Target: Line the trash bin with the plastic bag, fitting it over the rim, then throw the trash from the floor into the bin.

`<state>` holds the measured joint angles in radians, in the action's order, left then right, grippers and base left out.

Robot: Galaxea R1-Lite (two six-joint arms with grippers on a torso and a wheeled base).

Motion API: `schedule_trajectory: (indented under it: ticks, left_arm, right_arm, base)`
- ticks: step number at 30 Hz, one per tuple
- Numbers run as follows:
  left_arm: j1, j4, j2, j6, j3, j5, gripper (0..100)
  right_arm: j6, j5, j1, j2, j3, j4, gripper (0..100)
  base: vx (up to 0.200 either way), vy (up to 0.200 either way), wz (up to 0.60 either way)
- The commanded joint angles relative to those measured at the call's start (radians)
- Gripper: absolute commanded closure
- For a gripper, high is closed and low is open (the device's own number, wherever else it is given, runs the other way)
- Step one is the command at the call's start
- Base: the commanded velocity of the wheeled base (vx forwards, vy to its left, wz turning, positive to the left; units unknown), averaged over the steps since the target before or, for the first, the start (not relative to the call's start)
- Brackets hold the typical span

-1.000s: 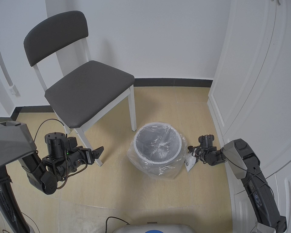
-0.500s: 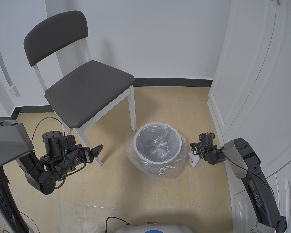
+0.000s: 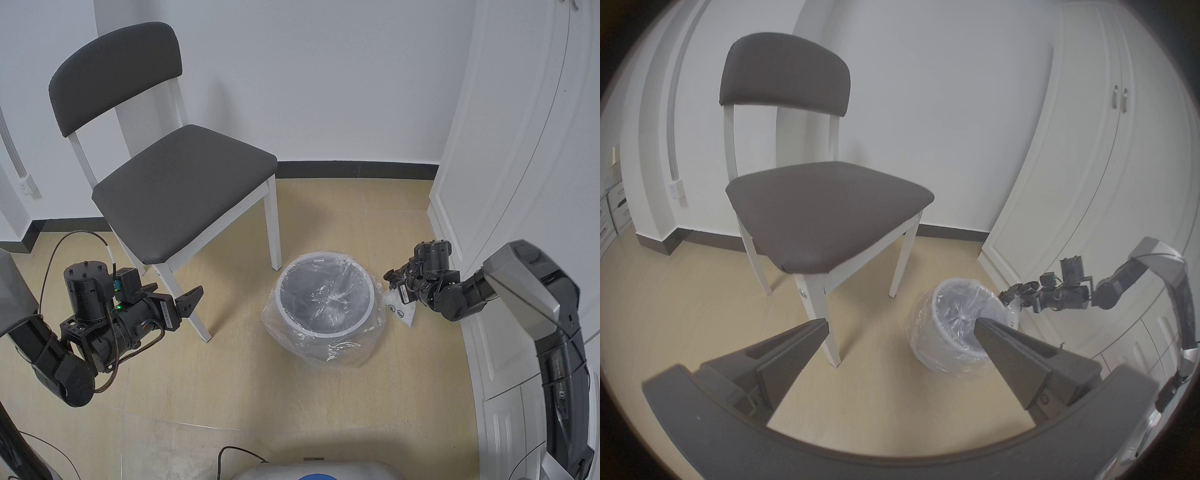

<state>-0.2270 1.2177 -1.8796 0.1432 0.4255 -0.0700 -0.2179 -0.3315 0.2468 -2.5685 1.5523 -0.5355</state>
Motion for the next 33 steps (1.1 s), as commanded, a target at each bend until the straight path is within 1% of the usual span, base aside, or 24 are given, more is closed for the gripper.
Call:
schedule_trajectory:
  ticks: [1, 4, 7, 8, 10, 11, 12, 14, 15, 16, 18, 19, 20, 21, 24, 25, 28, 33]
  left_arm:
    - [-0.021, 0.000, 0.204, -0.010, -0.068, -0.002, 0]
    - [-0.020, -0.001, 0.247, -0.011, -0.071, -0.001, 0]
    - [-0.015, -0.001, 0.267, -0.011, -0.071, -0.001, 0]
    - [-0.015, -0.001, 0.267, -0.011, -0.071, -0.001, 0]
    - [-0.009, -0.001, 0.283, -0.013, -0.068, -0.002, 0]
    - [-0.008, -0.001, 0.284, -0.011, -0.068, -0.002, 0]
    - [0.006, -0.001, 0.292, -0.013, -0.064, -0.004, 0]
    - [0.020, -0.001, 0.293, -0.016, -0.064, -0.017, 0]
    - [0.031, -0.001, 0.293, -0.019, -0.065, -0.030, 0]
    - [0.041, -0.001, 0.295, -0.020, -0.067, -0.044, 0]
    - [0.066, -0.001, 0.303, -0.020, -0.068, -0.077, 0]
    - [0.066, -0.001, 0.303, -0.020, -0.068, -0.077, 0]
    - [0.090, 0.000, 0.316, -0.020, -0.067, -0.108, 0]
    - [0.100, 0.000, 0.323, -0.020, -0.068, -0.119, 0]
    - [0.100, 0.000, 0.323, -0.020, -0.068, -0.119, 0]
    - [0.135, 0.000, 0.347, -0.019, -0.070, -0.175, 0]
    - [0.143, -0.001, 0.358, -0.019, -0.070, -0.192, 0]
    - [0.143, 0.000, 0.366, -0.019, -0.071, -0.194, 0]
  right_arm:
    - [-0.339, 0.005, 0.054, 0.422, -0.314, -0.031, 100]
    - [-0.495, 0.015, 0.065, 0.522, -0.374, -0.031, 100]
    - [-0.660, 0.051, 0.080, 0.599, -0.410, -0.027, 100]
    - [-0.660, 0.051, 0.080, 0.599, -0.410, -0.027, 100]
    - [-0.893, 0.126, 0.080, 0.651, -0.419, -0.027, 100]
    - [-0.907, 0.131, 0.080, 0.653, -0.419, -0.027, 100]
    - [-1.109, 0.209, 0.078, 0.679, -0.414, -0.024, 100]
    - [-1.284, 0.267, 0.077, 0.680, -0.399, -0.020, 100]
    - [-1.365, 0.295, 0.080, 0.676, -0.387, -0.017, 100]
    - [-1.427, 0.316, 0.083, 0.671, -0.377, -0.015, 100]
    - [-1.517, 0.351, 0.108, 0.648, -0.371, -0.015, 100]
    - [-1.517, 0.351, 0.108, 0.648, -0.371, -0.015, 100]
    - [-1.540, 0.362, 0.143, 0.620, -0.373, -0.020, 100]
    - [-1.542, 0.362, 0.155, 0.610, -0.373, -0.021, 100]
    - [-1.542, 0.362, 0.155, 0.610, -0.373, -0.021, 100]
    - [-1.539, 0.362, 0.218, 0.545, -0.357, -0.031, 100]
    - [-1.540, 0.364, 0.243, 0.498, -0.331, -0.031, 100]
    - [-1.540, 0.364, 0.267, 0.418, -0.296, -0.032, 100]
  base:
    - [0.000, 0.000, 0.00]
    - [0.000, 0.000, 0.00]
    - [0.000, 0.000, 0.00]
    - [0.000, 0.000, 0.00]
    - [0.000, 0.000, 0.00]
    - [0.000, 0.000, 0.00]
    - [0.000, 0.000, 0.00]
    - [0.000, 0.000, 0.00]
    - [0.000, 0.000, 0.00]
    - [0.000, 0.000, 0.00]
    - [0.000, 0.000, 0.00]
    - [0.000, 0.000, 0.00]
    - [0.000, 0.000, 0.00]
    - [0.000, 0.000, 0.00]
    - [0.000, 0.000, 0.00]
    - [0.000, 0.000, 0.00]
    - [0.000, 0.000, 0.00]
    - [0.000, 0.000, 0.00]
